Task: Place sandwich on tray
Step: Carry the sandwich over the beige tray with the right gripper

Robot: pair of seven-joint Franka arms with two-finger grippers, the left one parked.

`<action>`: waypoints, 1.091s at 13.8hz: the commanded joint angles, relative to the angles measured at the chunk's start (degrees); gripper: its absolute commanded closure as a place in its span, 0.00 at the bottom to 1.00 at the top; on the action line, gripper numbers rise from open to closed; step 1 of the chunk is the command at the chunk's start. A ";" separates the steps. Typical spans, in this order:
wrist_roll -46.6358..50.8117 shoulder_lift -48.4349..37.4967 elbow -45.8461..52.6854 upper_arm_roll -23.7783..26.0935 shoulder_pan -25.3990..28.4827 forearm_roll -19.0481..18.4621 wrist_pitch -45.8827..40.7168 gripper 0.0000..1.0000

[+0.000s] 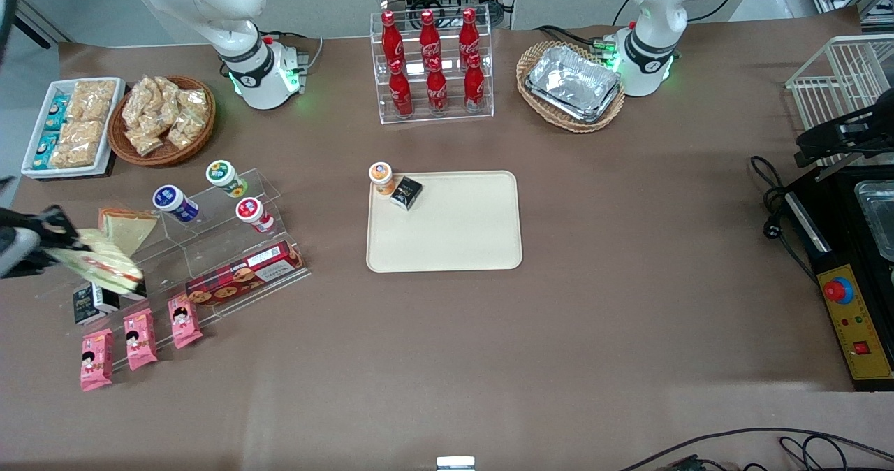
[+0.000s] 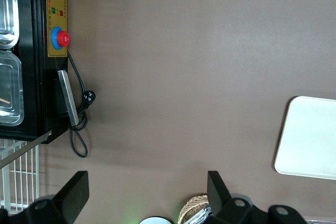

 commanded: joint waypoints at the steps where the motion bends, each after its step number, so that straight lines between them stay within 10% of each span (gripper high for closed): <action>1: 15.55 -0.45 1.40 -0.37 6.81 1.33 -1.79 1.00; 15: 79.28 4.46 0.52 -0.54 32.40 1.60 12.53 1.00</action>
